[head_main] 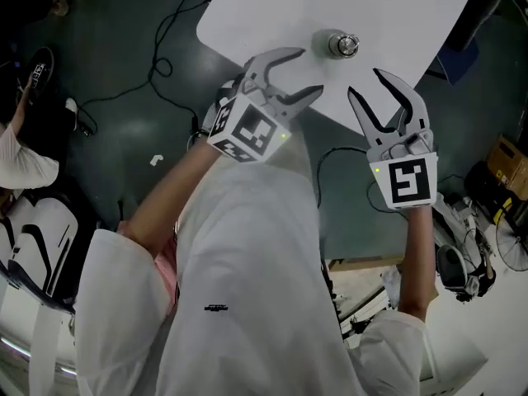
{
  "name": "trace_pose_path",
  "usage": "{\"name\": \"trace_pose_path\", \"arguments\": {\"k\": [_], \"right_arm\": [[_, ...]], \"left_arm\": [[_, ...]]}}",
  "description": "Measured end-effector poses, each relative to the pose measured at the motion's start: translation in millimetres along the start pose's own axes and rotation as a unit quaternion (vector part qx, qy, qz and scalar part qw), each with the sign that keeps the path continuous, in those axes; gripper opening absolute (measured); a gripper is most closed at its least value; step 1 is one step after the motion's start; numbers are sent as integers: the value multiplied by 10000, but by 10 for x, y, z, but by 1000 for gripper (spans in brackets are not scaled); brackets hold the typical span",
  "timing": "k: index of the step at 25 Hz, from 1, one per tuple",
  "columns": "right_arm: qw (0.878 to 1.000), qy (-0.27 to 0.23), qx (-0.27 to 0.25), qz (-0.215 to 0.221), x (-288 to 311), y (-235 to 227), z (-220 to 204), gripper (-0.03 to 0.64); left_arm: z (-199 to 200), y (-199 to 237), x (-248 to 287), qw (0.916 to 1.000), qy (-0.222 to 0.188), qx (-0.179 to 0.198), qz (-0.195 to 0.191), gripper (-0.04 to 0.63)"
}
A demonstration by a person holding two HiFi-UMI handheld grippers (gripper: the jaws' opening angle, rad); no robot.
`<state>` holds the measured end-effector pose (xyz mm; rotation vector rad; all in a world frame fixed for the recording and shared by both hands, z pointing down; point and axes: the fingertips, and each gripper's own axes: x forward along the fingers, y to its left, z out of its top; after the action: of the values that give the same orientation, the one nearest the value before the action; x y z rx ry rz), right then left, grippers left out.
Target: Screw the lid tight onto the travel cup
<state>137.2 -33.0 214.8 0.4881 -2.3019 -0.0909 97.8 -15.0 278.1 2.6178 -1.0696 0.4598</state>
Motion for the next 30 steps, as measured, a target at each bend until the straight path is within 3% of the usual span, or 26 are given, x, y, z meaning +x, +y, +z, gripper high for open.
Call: {"name": "trace_pose_path", "arguments": {"k": [4,8,10,14,18,21,23,27,30], "right_arm": [[9905,138,-1023,913,288,-99,-33,197],[9645,497,-1951,1709,485,-176,-164,227],[9417,755,-2521,2097,570,-171,-275,230],[8781,1270,-3748,2689,704,-158,-552,262],[8136,1587,-4601,3181,774,-160,-813,270],[7720,1719,-5107,3370,857,-207,-948,270],[7509,1782,-5320,3484,946,-210,-1033,270],[7266,1793,-5660,3457,1085,-224,-1071,241],[7000,1768,-5985,3472,1072,-226,-1088,239]], "left_arm": [[-174,135,341,9998,55,155,-80,322],[-291,220,684,9986,122,490,-181,339],[-354,240,825,9975,166,646,-247,342],[-549,220,1070,9942,334,852,-560,352],[-592,135,1296,9919,232,1011,-735,369],[-552,125,1476,9902,117,1201,-708,383],[-555,141,1567,9893,55,1284,-697,383],[-555,233,1640,9891,-29,1365,-556,372],[-559,236,1640,9897,-133,1310,-570,367]]}}
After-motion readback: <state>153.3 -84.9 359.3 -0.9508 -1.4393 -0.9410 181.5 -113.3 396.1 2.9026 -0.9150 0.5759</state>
